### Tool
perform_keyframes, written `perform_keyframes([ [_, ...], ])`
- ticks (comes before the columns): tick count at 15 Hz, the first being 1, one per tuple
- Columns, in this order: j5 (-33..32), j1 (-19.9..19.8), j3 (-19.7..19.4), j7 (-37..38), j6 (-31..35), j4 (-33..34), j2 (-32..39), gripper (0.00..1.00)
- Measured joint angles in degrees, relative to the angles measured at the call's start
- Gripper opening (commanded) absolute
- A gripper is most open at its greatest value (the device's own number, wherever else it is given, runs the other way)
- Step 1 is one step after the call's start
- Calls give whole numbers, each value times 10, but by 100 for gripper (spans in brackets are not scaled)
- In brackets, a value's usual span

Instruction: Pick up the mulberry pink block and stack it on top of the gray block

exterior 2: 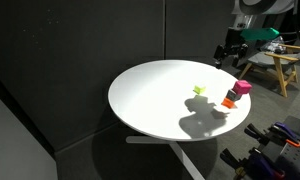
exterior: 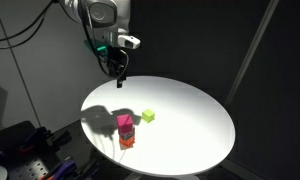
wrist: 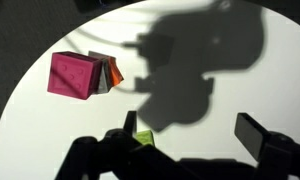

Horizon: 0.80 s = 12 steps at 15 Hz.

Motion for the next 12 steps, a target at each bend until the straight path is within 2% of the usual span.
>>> perform_keyframes([
  [6, 9, 7, 4, -29, -2, -19, -59, 100],
  [12, 19, 18, 4, -81, -3, -67, -137, 100],
])
